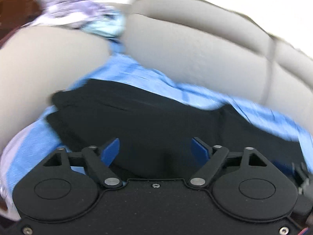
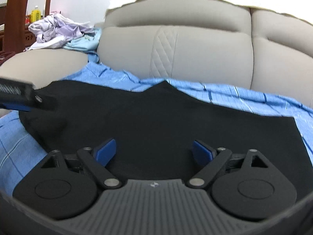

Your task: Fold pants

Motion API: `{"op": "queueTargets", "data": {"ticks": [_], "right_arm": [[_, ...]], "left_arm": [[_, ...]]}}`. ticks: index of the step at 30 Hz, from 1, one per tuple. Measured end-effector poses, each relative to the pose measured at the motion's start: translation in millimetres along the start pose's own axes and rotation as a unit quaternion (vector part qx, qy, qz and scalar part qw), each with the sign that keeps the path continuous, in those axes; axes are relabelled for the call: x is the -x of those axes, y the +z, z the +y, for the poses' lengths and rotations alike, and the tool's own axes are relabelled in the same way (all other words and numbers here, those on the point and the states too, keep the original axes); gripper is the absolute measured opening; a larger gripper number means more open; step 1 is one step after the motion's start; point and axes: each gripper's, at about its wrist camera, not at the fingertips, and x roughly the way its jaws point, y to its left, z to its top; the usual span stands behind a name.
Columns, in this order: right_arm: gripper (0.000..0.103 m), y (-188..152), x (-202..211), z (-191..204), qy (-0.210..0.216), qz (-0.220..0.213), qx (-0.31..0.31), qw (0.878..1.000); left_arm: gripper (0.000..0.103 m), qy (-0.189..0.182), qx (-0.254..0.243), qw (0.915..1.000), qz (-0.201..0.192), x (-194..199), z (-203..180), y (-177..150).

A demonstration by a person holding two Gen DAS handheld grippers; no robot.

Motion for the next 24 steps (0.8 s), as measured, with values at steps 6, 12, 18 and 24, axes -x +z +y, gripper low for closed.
{"op": "queueTargets", "data": {"ticks": [6, 12, 18, 24], "right_arm": [[0.096, -10, -19, 16, 0.002, 0.006, 0.014, 1.000], [0.098, -17, -15, 16, 0.001, 0.002, 0.017, 1.000], [0.099, -16, -17, 16, 0.000, 0.002, 0.014, 1.000], [0.100, -17, -17, 16, 0.000, 0.001, 0.013, 1.000]], "left_arm": [[0.091, 0.057, 0.129, 0.9897, -0.022, -11, 65, 12], [0.095, 0.105, 0.179, 0.9779, -0.018, -38, 105, 23], [0.083, 0.091, 0.193, 0.9766, 0.023, -67, 127, 26], [0.038, 0.081, 0.190, 0.9785, -0.011, -63, 132, 18]]}}
